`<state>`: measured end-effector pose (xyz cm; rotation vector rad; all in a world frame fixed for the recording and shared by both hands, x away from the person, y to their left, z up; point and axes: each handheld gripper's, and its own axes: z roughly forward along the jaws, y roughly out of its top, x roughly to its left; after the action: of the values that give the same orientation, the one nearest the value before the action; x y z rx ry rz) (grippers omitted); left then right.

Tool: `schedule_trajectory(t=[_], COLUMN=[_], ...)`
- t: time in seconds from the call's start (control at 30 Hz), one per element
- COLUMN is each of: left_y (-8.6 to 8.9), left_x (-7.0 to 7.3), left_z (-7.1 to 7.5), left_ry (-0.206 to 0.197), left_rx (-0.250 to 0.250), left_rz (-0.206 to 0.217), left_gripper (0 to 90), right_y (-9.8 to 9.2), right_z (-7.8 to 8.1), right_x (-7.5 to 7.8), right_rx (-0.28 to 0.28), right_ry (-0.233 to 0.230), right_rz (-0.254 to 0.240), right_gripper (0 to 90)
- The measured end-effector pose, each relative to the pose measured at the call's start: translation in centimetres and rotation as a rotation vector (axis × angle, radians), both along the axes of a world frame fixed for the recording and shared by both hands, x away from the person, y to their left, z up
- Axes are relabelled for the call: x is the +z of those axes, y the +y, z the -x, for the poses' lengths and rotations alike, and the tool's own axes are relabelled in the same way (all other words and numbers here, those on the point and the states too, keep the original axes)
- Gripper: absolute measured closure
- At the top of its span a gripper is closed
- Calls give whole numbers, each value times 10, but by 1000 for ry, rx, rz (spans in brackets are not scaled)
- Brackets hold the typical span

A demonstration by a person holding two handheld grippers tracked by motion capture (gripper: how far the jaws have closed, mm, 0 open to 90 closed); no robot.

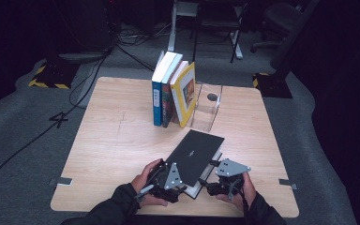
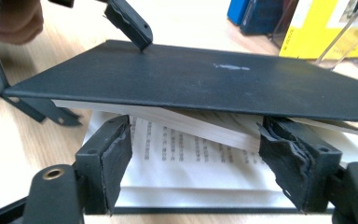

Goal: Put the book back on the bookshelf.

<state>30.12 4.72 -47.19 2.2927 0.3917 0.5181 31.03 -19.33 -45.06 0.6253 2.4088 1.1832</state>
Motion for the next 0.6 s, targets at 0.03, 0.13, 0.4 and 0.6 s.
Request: schedule_trajectory(t=[0.03,0.13,0.4,0.6], left_y=[0,0,1,2], left_x=[0,1,4,7], left_z=[-2,-6,-13,-11], left_ry=[-7,-8,-35,-82], left_rx=[12,37,78,59], left_rz=[4,12,47,35], left_gripper=[160,180,303,417], right_y=[1,6,13,7], right_z=[-1,-4,-11,-12], right_x=[1,5,10,13], right_rx=[-1,-4,-8,0], right_ry=[-2,-6,4,22], right_rz=[2,7,8,-32], right_gripper=[258,257,256,277])
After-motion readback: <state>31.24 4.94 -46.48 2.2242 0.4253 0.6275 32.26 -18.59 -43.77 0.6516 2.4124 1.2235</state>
